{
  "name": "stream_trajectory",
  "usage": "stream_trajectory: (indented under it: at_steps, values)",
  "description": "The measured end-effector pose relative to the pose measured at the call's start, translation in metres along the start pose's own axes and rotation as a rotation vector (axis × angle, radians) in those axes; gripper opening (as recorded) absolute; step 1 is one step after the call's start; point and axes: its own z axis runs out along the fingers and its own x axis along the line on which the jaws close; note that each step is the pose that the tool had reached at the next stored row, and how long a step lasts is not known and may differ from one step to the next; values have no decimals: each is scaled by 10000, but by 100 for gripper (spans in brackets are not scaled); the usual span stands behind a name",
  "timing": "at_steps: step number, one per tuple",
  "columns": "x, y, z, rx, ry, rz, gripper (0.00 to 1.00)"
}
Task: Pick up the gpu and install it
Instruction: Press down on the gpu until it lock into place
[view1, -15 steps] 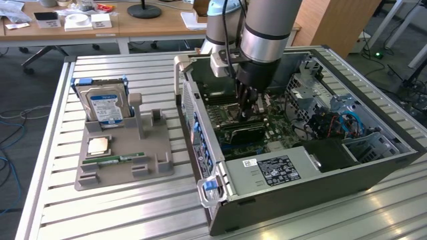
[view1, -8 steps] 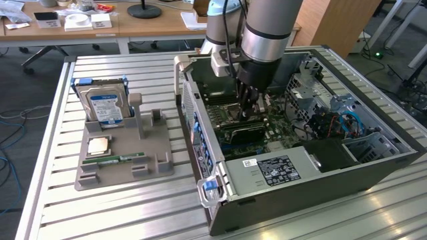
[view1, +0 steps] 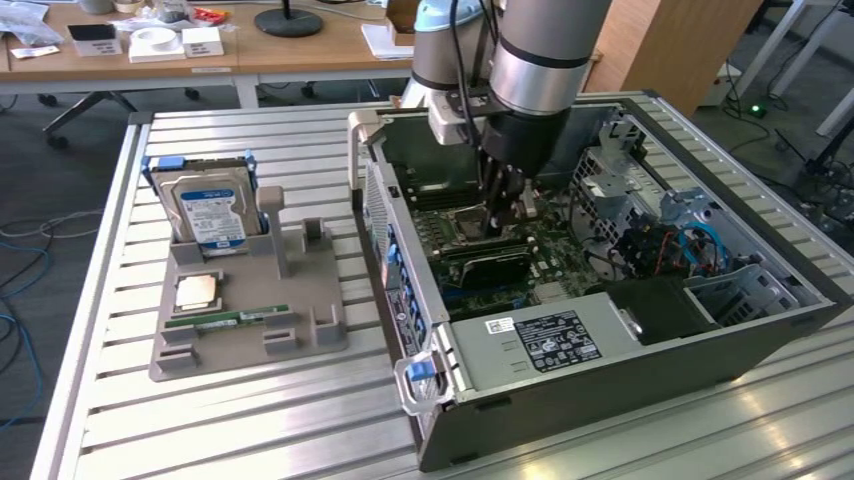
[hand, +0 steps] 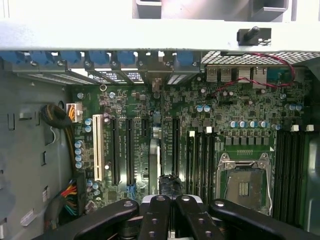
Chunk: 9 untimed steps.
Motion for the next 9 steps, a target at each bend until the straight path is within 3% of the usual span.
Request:
stream_trajectory:
  at_steps: [9]
  values:
    - [-4,-15,-119,0,0,0,11]
